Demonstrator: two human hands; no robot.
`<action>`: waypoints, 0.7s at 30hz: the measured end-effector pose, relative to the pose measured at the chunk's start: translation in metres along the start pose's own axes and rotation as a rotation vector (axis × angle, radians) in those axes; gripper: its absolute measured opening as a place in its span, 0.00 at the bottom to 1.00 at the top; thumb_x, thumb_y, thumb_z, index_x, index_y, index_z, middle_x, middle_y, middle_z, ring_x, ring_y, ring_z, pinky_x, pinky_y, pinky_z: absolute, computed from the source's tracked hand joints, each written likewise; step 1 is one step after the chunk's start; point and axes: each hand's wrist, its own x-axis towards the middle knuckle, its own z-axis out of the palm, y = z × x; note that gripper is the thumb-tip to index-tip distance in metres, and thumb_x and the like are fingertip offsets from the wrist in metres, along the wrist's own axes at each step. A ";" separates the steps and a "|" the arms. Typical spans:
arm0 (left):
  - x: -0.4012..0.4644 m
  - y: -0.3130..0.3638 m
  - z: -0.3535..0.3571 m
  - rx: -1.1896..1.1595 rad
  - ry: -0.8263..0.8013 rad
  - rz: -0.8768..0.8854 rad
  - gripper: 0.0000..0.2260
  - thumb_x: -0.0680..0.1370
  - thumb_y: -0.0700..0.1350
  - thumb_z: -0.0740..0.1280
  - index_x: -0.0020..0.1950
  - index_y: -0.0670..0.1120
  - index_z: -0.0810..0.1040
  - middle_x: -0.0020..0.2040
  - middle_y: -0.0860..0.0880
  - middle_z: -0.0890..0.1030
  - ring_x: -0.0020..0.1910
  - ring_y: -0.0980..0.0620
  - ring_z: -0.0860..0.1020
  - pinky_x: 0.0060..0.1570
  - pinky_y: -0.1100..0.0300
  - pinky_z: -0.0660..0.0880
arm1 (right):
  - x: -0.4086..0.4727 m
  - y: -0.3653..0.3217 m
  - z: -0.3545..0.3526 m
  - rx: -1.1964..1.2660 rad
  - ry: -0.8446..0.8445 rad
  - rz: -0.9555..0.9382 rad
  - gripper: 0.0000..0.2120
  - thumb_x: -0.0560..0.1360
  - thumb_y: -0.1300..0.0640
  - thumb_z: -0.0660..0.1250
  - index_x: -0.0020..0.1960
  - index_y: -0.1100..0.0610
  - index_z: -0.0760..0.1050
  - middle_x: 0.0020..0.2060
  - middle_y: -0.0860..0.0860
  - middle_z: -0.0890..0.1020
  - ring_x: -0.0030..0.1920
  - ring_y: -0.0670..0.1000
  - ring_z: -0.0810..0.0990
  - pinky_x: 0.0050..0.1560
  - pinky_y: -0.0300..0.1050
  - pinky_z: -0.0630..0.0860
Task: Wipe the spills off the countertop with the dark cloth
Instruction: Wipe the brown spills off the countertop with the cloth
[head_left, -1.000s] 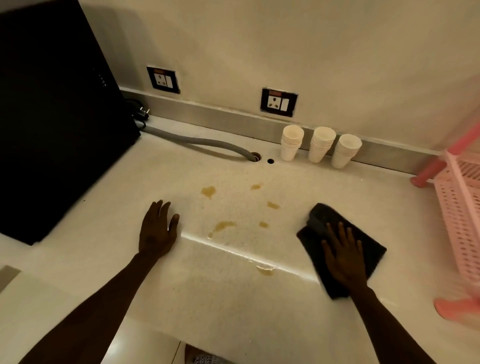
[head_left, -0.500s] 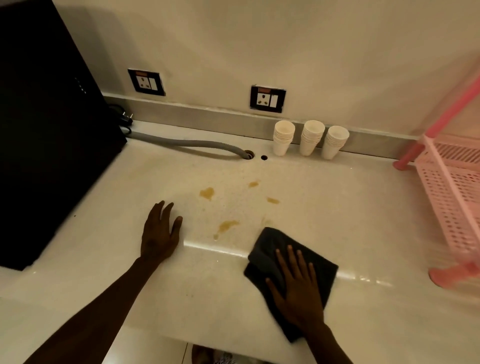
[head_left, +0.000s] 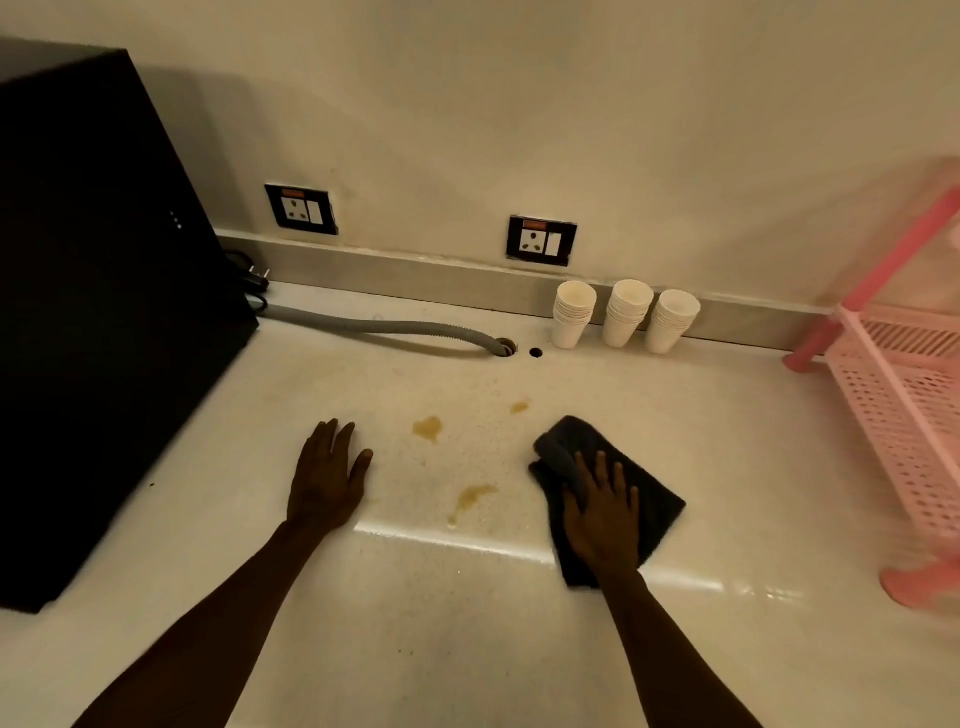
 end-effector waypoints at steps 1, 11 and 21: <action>0.001 -0.003 0.001 -0.009 -0.002 0.000 0.32 0.80 0.59 0.53 0.80 0.42 0.63 0.81 0.39 0.62 0.82 0.41 0.57 0.81 0.46 0.55 | -0.006 0.000 0.003 0.008 -0.022 -0.070 0.28 0.84 0.44 0.52 0.81 0.46 0.50 0.82 0.52 0.53 0.81 0.57 0.48 0.80 0.60 0.45; 0.008 -0.017 0.005 -0.202 0.023 0.043 0.35 0.78 0.65 0.50 0.80 0.47 0.63 0.81 0.44 0.64 0.81 0.45 0.59 0.80 0.45 0.58 | 0.037 0.053 -0.025 0.071 0.077 0.128 0.26 0.84 0.51 0.56 0.81 0.50 0.55 0.81 0.59 0.57 0.80 0.60 0.53 0.79 0.63 0.48; 0.010 -0.025 0.010 -0.237 0.039 0.059 0.33 0.80 0.64 0.49 0.80 0.48 0.63 0.80 0.47 0.65 0.82 0.49 0.59 0.81 0.52 0.54 | 0.101 -0.077 0.013 0.121 -0.036 -0.193 0.24 0.84 0.50 0.55 0.79 0.45 0.58 0.80 0.56 0.60 0.80 0.57 0.56 0.79 0.60 0.49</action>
